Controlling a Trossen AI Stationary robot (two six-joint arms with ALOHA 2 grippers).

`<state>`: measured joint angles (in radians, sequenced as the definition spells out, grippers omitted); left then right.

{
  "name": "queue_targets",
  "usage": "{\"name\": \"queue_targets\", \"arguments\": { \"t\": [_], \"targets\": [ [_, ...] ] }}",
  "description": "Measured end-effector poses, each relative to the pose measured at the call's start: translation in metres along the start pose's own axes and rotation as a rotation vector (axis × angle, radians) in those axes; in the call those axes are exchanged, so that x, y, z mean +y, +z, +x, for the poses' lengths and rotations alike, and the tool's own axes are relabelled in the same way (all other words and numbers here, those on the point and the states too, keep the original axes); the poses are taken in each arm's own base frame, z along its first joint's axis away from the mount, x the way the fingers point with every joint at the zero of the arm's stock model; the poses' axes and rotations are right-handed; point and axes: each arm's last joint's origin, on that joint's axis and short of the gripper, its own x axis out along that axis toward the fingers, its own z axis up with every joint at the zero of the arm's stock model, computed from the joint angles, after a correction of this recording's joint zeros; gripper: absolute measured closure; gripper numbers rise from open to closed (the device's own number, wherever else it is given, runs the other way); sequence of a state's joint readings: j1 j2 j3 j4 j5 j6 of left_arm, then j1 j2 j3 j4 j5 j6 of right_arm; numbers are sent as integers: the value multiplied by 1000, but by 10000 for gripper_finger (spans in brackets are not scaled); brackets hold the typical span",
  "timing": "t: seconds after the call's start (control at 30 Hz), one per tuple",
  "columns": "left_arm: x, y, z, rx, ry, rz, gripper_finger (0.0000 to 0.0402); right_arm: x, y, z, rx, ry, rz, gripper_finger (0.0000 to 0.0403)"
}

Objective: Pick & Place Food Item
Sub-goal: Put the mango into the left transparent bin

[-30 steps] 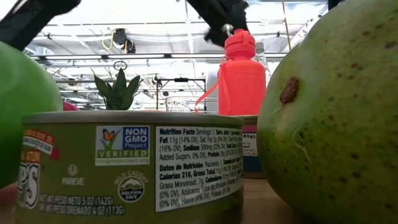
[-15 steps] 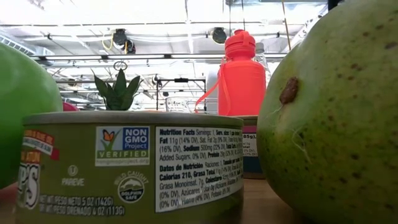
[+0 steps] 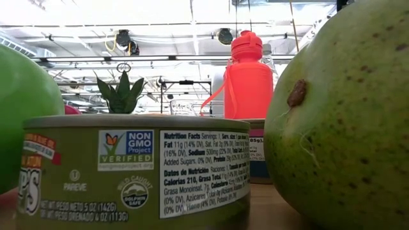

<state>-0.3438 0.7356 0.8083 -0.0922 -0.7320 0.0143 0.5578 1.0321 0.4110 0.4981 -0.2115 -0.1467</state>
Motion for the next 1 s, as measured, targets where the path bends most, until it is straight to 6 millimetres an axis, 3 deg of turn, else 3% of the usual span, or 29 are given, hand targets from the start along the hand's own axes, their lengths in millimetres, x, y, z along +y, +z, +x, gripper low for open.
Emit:
{"name": "queue_targets", "arguments": {
  "t": [0.07,0.13,0.23,0.37,0.6,0.8,1.0],
  "targets": [
    [5,-37,-2,-27,-4,-2,338,-1,0,0,-5,-6,-16,401],
    [8,-61,-4,-80,-53,-10,344,-3,0,-1,-5,-14,-37,401],
    [15,-78,-11,-212,-104,-66,350,-5,-1,-1,3,-23,-67,401],
    [18,-100,-14,-215,-70,-45,351,-8,-2,-2,15,-37,-65,401],
    [22,-111,-13,-132,92,-27,351,-12,-4,-3,36,-54,-38,401],
    [15,-112,-11,-136,-50,-50,351,-17,0,-5,-9,-86,-71,401],
    [7,-120,-1,-82,-63,13,351,-17,-3,-1,11,-83,-126,401]
  ]
}}
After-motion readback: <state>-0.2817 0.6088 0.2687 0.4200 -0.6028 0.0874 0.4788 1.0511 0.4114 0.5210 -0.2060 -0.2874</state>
